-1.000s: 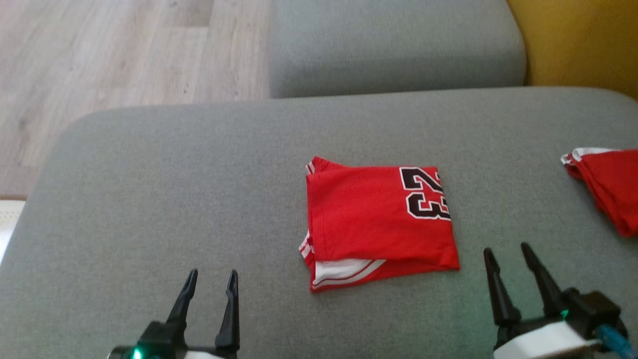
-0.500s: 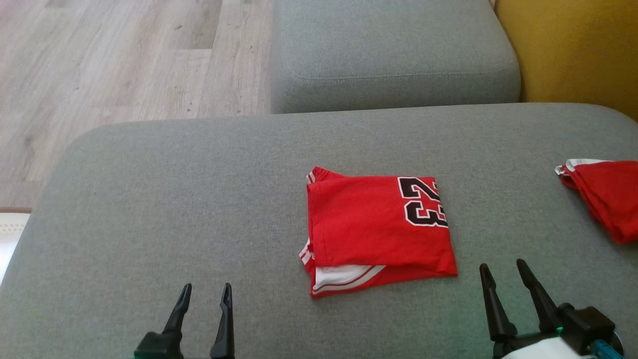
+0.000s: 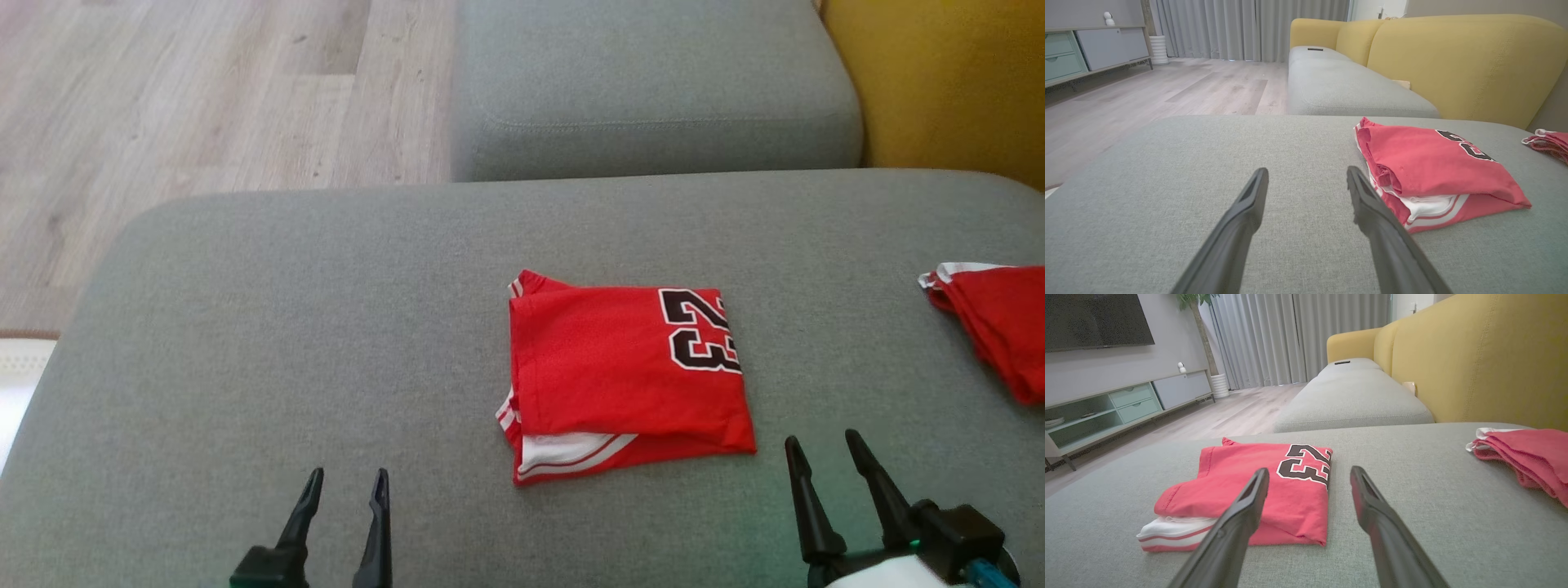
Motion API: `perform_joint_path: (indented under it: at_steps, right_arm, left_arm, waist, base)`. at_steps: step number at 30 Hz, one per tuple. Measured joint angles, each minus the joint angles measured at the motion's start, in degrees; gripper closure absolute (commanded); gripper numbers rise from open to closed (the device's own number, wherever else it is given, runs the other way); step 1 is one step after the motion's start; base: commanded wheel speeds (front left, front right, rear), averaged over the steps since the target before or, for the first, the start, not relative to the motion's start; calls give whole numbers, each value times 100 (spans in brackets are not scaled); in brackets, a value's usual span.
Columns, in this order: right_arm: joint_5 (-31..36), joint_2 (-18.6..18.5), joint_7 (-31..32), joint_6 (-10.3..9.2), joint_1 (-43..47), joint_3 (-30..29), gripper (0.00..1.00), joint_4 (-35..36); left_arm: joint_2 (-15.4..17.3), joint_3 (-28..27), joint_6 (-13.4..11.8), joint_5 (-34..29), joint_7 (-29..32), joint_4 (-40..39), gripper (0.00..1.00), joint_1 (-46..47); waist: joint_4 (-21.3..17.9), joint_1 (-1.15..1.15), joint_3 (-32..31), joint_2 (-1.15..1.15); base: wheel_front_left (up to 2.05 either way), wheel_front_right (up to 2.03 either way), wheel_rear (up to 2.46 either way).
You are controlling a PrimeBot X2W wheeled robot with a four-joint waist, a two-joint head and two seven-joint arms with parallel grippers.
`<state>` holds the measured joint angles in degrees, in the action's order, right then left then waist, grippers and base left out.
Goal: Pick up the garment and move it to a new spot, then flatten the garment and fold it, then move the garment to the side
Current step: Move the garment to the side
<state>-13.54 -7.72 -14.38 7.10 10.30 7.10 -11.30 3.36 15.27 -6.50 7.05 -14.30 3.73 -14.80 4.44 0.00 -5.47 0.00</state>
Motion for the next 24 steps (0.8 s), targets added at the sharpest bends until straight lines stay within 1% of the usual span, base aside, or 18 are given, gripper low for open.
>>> perform_joint_path:
  at_steps: [5,8,14,16,20,23,24]
  right_arm:
    - [-19,1,0,0,-24,41,0,-189]
    - [-153,1,0,0,-223,164,0,-410]
    - [-768,-104,40,0,-1430,666,0,-1384]
    - [-1002,-179,220,0,-1886,769,0,-1691]
    - [-1339,-385,671,0,-2642,781,0,-2409]
    - [-1574,-417,923,0,-3060,783,0,-2900]
    - [-1662,-430,1076,0,-3278,833,0,-3210]
  left_arm:
    - [0,64,47,2,0,-7,0,7]
    - [1,107,51,15,0,-26,0,35]
    - [-1,321,97,20,0,-129,0,313]
    - [0,376,97,24,0,-182,0,380]
    - [-1,477,96,69,0,-211,0,533]
    - [-1,514,93,97,0,-216,0,697]
    - [-1,545,86,100,0,-216,0,780]
  waist:
    - [61,0,131,0]
    - [85,0,253,0]
    - [156,0,536,0]
    - [187,0,638,0]
    - [250,0,874,0]
    - [304,0,1041,0]
    - [339,0,1135,0]
  base:
    - [0,0,0]
    - [0,0,0]
    - [0,0,0]
    - [0,0,0]
    - [0,0,0]
    - [0,0,0]
    - [0,0,0]
